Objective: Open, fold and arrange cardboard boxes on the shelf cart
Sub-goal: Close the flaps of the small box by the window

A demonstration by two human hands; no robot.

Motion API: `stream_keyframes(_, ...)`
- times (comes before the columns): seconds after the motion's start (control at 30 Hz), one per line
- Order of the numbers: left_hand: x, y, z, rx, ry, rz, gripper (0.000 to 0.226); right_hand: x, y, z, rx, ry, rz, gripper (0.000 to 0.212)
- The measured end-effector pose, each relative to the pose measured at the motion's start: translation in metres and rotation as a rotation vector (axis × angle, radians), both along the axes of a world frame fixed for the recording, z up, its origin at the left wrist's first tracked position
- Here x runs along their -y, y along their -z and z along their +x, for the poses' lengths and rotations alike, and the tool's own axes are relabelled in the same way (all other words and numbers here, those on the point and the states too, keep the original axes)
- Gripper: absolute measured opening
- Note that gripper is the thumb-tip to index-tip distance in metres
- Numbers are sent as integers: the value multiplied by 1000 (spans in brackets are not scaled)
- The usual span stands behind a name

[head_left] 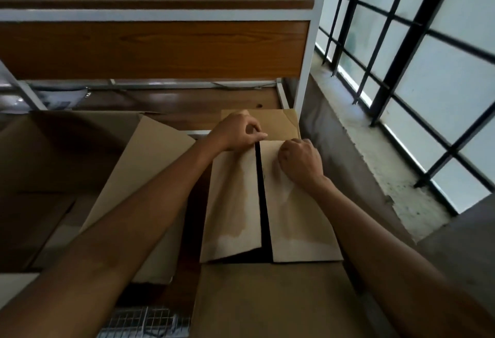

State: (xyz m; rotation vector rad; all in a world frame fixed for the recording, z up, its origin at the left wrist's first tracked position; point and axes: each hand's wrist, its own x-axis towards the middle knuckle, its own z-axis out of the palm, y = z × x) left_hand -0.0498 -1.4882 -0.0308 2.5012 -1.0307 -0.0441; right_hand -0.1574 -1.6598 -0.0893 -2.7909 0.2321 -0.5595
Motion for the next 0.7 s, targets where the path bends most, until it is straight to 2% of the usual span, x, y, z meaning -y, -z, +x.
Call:
stream_keyframes(0.07, -5, -21, -2, 6, -17, 116, 33, -7, 0, -15, -127, -4, 22, 34)
stream_keyframes(0.2, -23, -58, -4, -39, -56, 349, 21, -26, -5, -38, -307, 36, 49, 68)
stream_keyframes(0.3, -41, -71, -11, 128, -129, 661, 10, -39, -12, -53, -399, 39, 86, 83)
stream_keyframes(0.37, -53, -68, -19, 233, -170, 834, 38, -43, -13, -61, -449, 33, 92, 90)
stream_keyframes(0.4, -58, -64, -26, 227, -201, 859, 44, -46, -14, -65, -463, 40, 82, 91)
stream_keyframes(0.5, -66, -41, -50, -11, -234, 782, 29, -57, -16, -79, -472, 95, 52, 84)
stream_keyframes(0.6, -72, 1, -70, -259, -181, 551, 44, -69, -22, -91, -509, 134, 77, 73)
stream_keyframes(0.67, -76, 30, -84, -430, -237, 338, 48, -72, -29, -97, -506, 138, 119, 65)
stream_keyframes(0.7, -77, 40, -91, -446, -305, 243, 50, -73, -35, -100, -477, 132, 156, 56)
